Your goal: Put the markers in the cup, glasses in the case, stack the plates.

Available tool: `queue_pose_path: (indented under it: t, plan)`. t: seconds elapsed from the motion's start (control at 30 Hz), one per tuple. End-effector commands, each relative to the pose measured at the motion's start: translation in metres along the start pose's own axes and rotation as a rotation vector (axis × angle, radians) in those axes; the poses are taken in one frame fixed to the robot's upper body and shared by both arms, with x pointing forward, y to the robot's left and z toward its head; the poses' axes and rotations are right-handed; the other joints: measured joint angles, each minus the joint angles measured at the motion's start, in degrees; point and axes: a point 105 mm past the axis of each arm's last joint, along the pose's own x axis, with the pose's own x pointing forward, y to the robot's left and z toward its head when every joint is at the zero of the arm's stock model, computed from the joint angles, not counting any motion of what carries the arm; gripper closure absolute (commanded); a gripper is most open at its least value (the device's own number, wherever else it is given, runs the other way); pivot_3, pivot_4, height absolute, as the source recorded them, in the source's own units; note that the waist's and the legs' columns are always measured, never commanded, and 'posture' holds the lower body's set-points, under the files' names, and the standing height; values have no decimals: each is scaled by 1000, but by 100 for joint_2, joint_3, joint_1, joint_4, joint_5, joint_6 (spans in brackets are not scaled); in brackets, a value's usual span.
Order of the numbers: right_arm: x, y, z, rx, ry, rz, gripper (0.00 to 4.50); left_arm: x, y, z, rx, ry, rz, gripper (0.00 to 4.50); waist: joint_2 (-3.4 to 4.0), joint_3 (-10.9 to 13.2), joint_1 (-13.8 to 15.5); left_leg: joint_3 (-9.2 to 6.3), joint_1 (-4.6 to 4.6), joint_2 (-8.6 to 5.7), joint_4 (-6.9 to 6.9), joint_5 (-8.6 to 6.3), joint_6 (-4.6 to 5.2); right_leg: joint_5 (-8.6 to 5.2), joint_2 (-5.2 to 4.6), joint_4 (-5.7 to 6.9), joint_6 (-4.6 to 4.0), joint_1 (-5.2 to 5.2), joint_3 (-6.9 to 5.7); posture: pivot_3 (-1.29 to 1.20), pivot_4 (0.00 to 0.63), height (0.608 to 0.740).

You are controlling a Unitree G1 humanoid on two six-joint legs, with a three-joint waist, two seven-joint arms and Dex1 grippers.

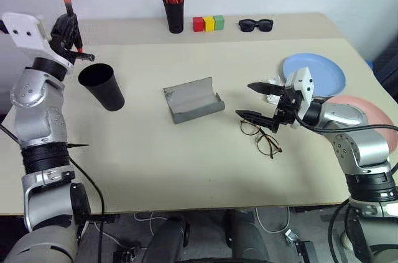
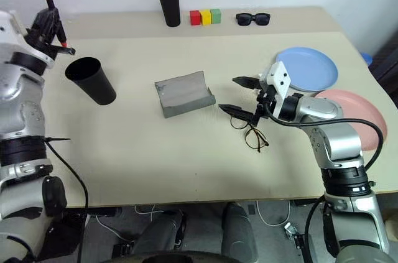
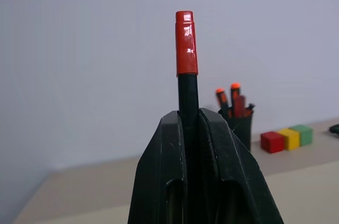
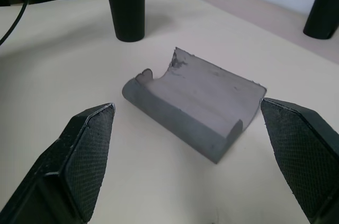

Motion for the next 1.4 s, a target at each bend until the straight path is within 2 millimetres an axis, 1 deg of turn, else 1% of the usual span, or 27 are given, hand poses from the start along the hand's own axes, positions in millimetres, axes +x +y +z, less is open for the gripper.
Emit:
queue_pose_path:
  t: [0.03, 0.13, 0.27, 0.37, 0.47, 0.57, 0.63, 0.67, 0.7, 0.77, 0.87, 0.9, 0.97, 1.03, 1.1, 1.17, 1.23, 1.3, 1.4]
  plan:
    - [-2, -1, 12, -48, -28, -3, 0, -6, 7, -2, 19, -47, 49, 4443, -3, -1, -4, -1, -1, 0, 0, 0, 0, 1, 1, -1, 0, 0, 0, 0, 150, 740]
    - [-5, -1, 11, -45, -22, -8, 0, -14, 4, -17, 24, -30, 52, 4443, -2, -1, -18, 2, 0, 3, 0, 0, 0, 2, 3, -1, -1, -1, 0, 0, 150, 740]
    - [-5, -2, 10, -46, -19, -11, 0, -17, -2, -29, 5, -10, 23, 4443, -2, -1, -13, 3, 0, 8, 0, 0, 0, 6, 7, -1, -5, -1, 0, 0, 150, 740]
    - [-4, -2, 10, -48, -21, -13, 0, -20, -4, -35, 0, 8, 10, 4443, -2, -1, -12, 3, 1, 9, 0, -6, 10, 8, 8, 0, -6, -1, 0, 0, 150, 740]
    - [-4, -2, 10, -51, -20, -14, 0, -22, -7, -33, -20, 1, -10, 3240, -2, -1, -15, 3, 2, 10, 0, -7, 13, 8, 10, 0, -6, -1, 0, 0, 150, 740]
    - [-4, -3, 9, -53, -19, -14, 0, -22, -10, -31, -22, -6, -24, 1822, -2, -1, -15, 3, 1, 11, 0, -5, 10, 8, 10, 0, -6, -1, 0, 0, 150, 740]
    - [-4, -3, 9, -54, -20, -16, 0, -21, -14, -27, -23, -15, -46, 769, -2, -1, -12, 3, 1, 11, 0, -5, 9, 8, 10, 0, -7, -1, 0, 0, 150, 740]
    - [-4, -3, 9, -56, -20, -17, 0, -20, -18, -24, -16, -23, -66, 357, -2, -1, -12, 3, 1, 11, 0, -6, 10, 8, 10, 0, -6, -1, 0, 0, 150, 740]
    - [-4, -4, 10, -57, -21, -19, 0, -19, -23, -20, -19, -30, -94, 44, -2, -1, -12, 3, 1, 11, 0, -6, 10, 8, 10, 0, -7, -1, 0, 0, 150, 740]
    - [-4, -4, 10, -57, -23, -22, 0, -17, -35, -14, -55, -33, -162, 44, -2, -1, -13, 3, 1, 11, 0, -6, 10, 8, 10, 0, -7, -1, 0, 0, 150, 740]
    - [-5, -6, 10, -59, -20, -30, 0, -19, -92, -6, -168, 35, -477, 44, -2, -1, -2, 3, 0, 11, 1, -12, 21, 8, 10, 1, -7, 0, 0, 0, 150, 740]
    - [-6, -6, 9, -58, -20, -32, 0, -24, -113, -8, -207, 95, -599, 44, -2, -1, -1, 3, -1, 11, 4, -14, 26, 8, 10, 2, -7, 0, 0, 0, 150, 740]
    - [-6, -8, 9, -59, -19, -38, 0, -39, -143, -15, -230, 203, -804, 44, -2, -1, -18, 3, 0, 10, 6, -15, 28, 8, 10, 2, -6, 2, 0, 0, 150, 740]
    - [-10, -11, 5, -57, -14, -48, 0, -50, -165, -29, -230, 298, -934, 44, 2, -3, -44, 5, 3, 11, 6, -16, 28, 8, 12, 4, -6, 2, 1, 0, 150, 740]
    - [-15, -14, 0, -63, -4, -57, 0, -52, -176, -39, -230, 348, -984, 44, 3, -4, -63, 6, 6, 11, 4, -16, 28, 8, 16, 5, -7, 2, 1, 0, 150, 740]
    - [-17, -16, -1, -65, -7, -70, 0, -52, -191, -63, -205, 445, -1011, 44, 3, -4, -63, 7, 5, 13, 4, -16, 28, 12, 25, 2, -13, 2, 1, 0, 150, 740]
    - [-19, -17, 0, -73, -8, -79, 0, -53, -202, -82, -175, 530, -1025, 44, 3, -4, -45, 6, 5, 14, 4, -15, 27, 16, 33, 2, -20, 2, 1, 0, 150, 740]
    - [-20, -15, 0, -75, -9, -85, 0, -50, -210, -91, -149, 556, -1029, 44, 3, -4, -55, 7, 6, 16, 4, -14, 26, 18, 34, 0, -22, 2, 1, 0, 150, 740]
    - [-21, -12, 1, -79, -10, -92, 0, -50, -226, -96, -157, 588, -1061, 44, 3, -3, -49, 6, 3, 18, 3, -14, 25, 18, 34, -1, -22, 0, 2, 0, 150, 740]
